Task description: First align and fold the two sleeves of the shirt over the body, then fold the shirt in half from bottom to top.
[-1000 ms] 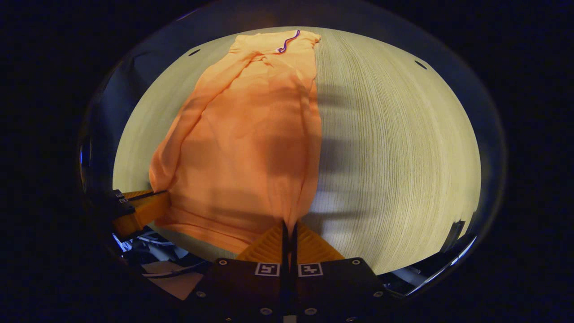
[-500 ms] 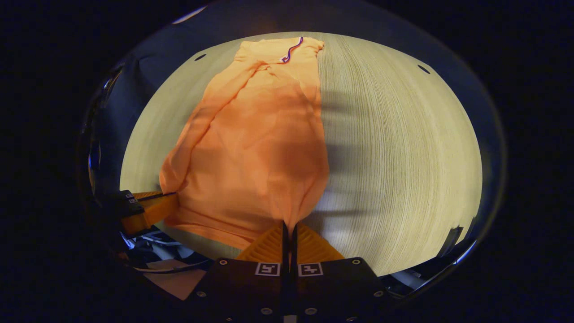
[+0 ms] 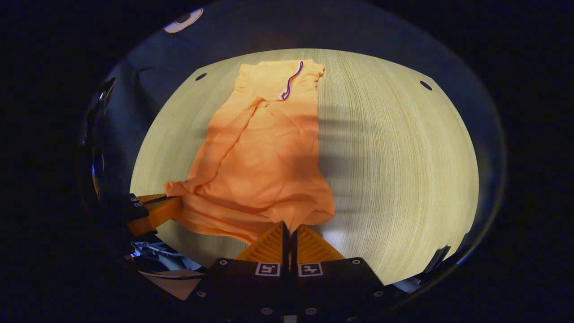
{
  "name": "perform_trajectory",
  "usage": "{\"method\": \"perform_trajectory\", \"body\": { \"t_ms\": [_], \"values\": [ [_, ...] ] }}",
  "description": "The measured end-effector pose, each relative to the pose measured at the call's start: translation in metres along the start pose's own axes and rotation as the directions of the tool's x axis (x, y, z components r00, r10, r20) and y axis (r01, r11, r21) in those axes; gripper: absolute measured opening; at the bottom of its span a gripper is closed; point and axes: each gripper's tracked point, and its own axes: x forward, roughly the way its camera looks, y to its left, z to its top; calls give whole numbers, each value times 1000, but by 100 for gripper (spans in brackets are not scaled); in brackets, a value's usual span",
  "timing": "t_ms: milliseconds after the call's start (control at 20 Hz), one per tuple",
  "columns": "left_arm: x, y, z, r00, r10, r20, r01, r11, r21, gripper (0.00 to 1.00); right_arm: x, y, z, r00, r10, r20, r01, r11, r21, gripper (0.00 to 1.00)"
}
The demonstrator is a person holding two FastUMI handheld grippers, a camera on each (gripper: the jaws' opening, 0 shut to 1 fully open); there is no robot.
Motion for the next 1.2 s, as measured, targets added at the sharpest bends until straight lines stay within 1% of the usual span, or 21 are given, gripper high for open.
{"method": "perform_trajectory", "body": {
  "t_ms": [450, 650, 800, 850, 950, 1050, 1200],
  "values": [
    [-1, -1, 87, 995, -7, 99, 7, 1000, 3, 1, -12, -12, 93, 994, -4, 113, 5, 1000, -7, 0],
    [4, 2, 128, 990, 4, 139, -5, 1000, 7, 1, -16, -16, 127, 989, -8, 150, 10, 1000, -17, 0],
    [8, 5, 162, 987, 1, 163, 3, 1000, -22, 1, -13, -18, 152, 985, -11, 170, 12, 1000, -1, 0],
    [3, 6, 161, 985, 1, 170, 3, 1000, -24, 1, -9, -18, 160, 985, -7, 175, 6, 1000, 6, 0],
    [14, 9, 191, 984, -2, 179, 4, 1000, -10, 1, -6, -21, 175, 983, -9, 182, 7, 1000, 9, 0],
    [19, 9, 208, 982, -10, 186, 11, 1000, -3, 1, -6, -24, 191, 980, -12, 197, 8, 1000, 20, 0],
    [26, 10, 240, 979, -12, 201, 11, 1000, 9, 0, 5, -30, 219, 977, -20, 211, 8, 998, 55, 0]
  ]
}}
